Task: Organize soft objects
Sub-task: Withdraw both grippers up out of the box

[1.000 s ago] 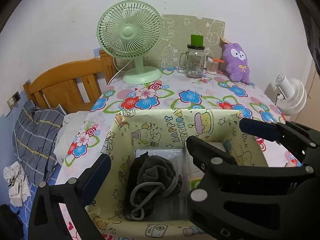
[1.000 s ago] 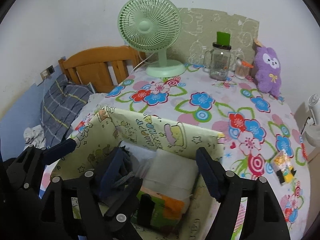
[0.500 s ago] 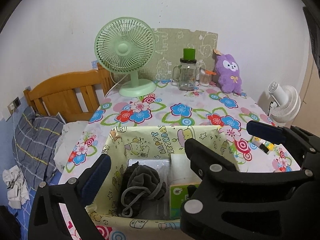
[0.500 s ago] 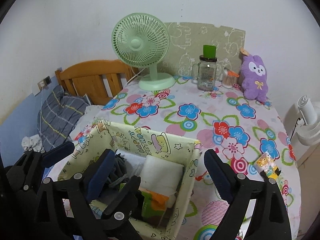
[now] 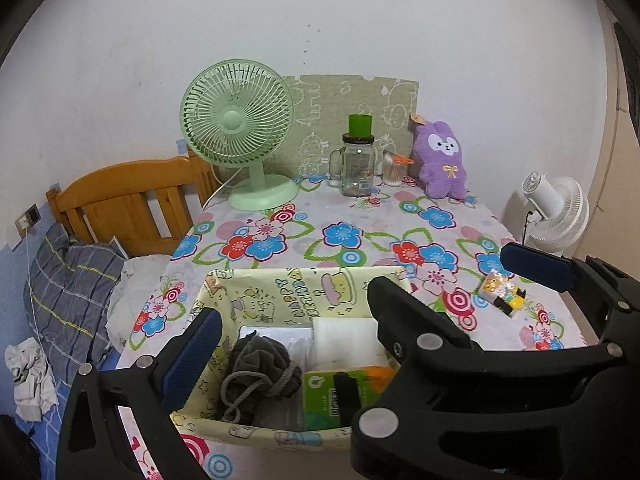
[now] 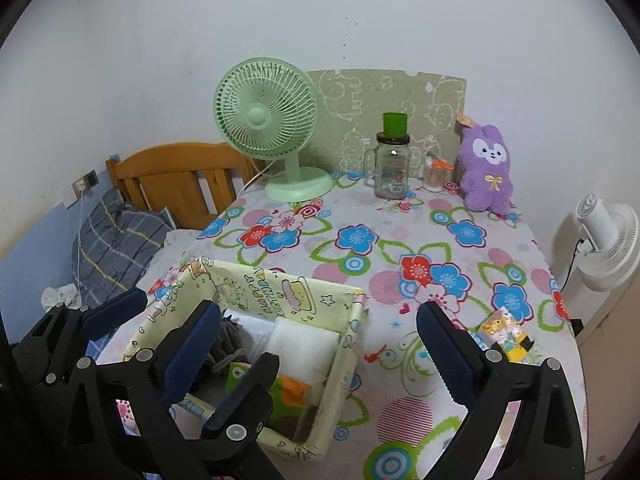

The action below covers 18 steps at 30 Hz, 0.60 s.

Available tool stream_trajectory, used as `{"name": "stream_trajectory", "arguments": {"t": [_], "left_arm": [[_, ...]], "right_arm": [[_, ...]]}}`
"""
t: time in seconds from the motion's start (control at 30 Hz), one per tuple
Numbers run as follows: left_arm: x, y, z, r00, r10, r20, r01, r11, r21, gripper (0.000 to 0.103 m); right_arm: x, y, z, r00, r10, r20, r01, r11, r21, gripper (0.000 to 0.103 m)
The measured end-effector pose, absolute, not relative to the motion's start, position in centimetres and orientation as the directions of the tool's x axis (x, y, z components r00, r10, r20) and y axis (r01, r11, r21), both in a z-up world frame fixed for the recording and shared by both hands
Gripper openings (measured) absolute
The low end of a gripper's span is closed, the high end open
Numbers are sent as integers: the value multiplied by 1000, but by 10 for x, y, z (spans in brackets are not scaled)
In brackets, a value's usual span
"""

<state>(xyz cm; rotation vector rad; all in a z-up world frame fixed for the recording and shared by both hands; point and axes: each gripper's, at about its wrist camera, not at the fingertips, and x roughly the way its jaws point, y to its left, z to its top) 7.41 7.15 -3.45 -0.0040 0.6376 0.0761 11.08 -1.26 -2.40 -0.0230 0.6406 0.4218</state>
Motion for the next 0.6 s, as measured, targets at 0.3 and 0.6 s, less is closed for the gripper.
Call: {"name": "stream_trajectory", "arguments": {"t": [0.3, 0.6], "left_arm": [[68, 50, -30, 803, 39, -594, -42, 999, 9, 103], [62, 22, -27, 815, 14, -579, -12, 1000, 7, 103]], "right_arm": [[99, -35, -18, 752, 346, -561, -359, 929, 93, 100], [90, -65, -15, 776, 322, -542, -325, 941, 92, 100]]}}
